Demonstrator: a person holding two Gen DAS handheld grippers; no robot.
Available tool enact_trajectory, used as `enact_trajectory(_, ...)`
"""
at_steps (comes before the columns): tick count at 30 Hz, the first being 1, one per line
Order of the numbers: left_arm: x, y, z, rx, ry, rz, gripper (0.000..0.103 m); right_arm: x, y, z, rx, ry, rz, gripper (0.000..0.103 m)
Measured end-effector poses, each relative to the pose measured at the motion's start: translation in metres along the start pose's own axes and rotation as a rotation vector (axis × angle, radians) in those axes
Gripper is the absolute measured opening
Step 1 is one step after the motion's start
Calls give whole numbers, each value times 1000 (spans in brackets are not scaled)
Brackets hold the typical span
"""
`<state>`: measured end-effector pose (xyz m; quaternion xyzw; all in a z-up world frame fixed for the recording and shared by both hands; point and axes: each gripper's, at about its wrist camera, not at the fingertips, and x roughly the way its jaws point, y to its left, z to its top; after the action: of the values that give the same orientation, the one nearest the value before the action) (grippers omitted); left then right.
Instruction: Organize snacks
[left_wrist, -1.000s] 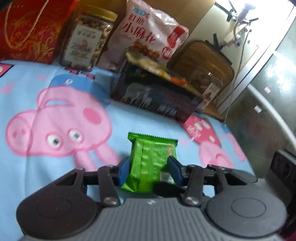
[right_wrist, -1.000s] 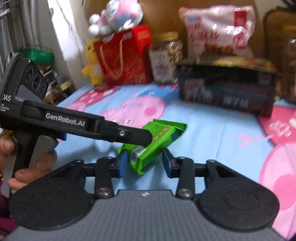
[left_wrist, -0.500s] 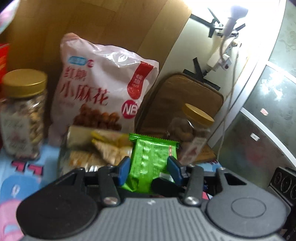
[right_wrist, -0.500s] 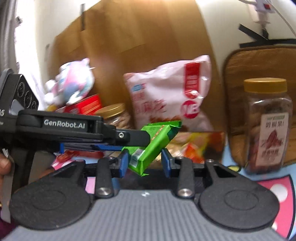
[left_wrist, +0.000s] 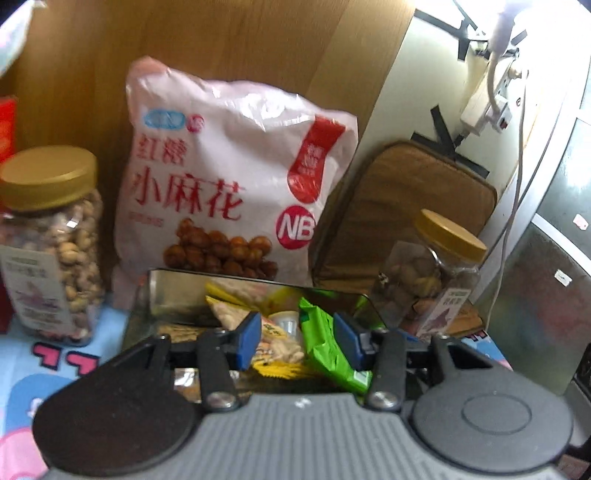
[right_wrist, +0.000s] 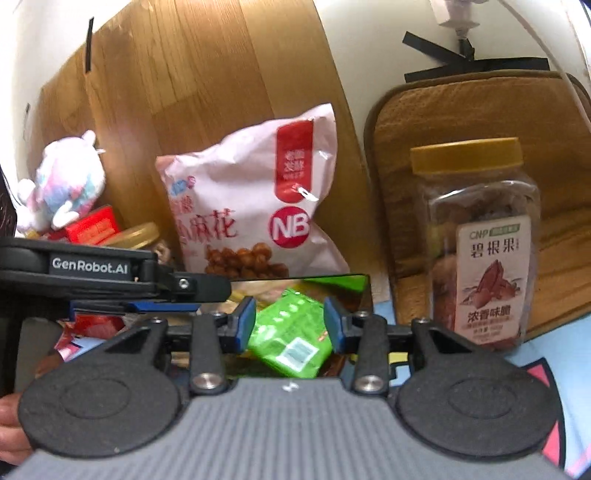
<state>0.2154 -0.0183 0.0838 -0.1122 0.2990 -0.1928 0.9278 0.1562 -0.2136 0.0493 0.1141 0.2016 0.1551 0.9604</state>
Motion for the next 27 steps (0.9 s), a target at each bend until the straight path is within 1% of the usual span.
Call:
enact_trajectory(2,-14,-4,-5,20,-18,35,43,-11,5,-3,2,-6,4,44)
enact_trajectory(4,-27,-10,-13,40,-18,77,43,-25,10,-8,9,-8,8,44)
enact_trajectory(6,-40,-14,-21,49,-16,96,45,-35,14,-14,29,2,8,44)
enact_trajectory(11,-69,-19,-52,51,9,167,46,-69,22,-39,95,60,11,47)
enact_trajectory(14,-81,-20,-74,52,38,217,49,-88,31,-55,101,99,1,47)
enact_trajectory(16,-88,-19,-86,49,58,238,49,-101,38,-65,107,113,-2,48)
enact_trajectory(19,-98,-18,-101,57,71,266,55,-114,47,-75,121,131,-6,50)
enact_trajectory(21,-104,-18,-108,72,71,292,55,-120,51,-80,134,139,-8,50)
enact_trajectory(23,-110,-19,-114,80,70,303,59,-123,56,-83,138,143,-7,50)
enact_trajectory(26,-119,-22,-120,86,57,308,73,-129,62,-83,137,136,-12,50)
enact_trajectory(27,-123,-23,-122,91,48,311,80,-131,63,-82,141,129,-12,50)
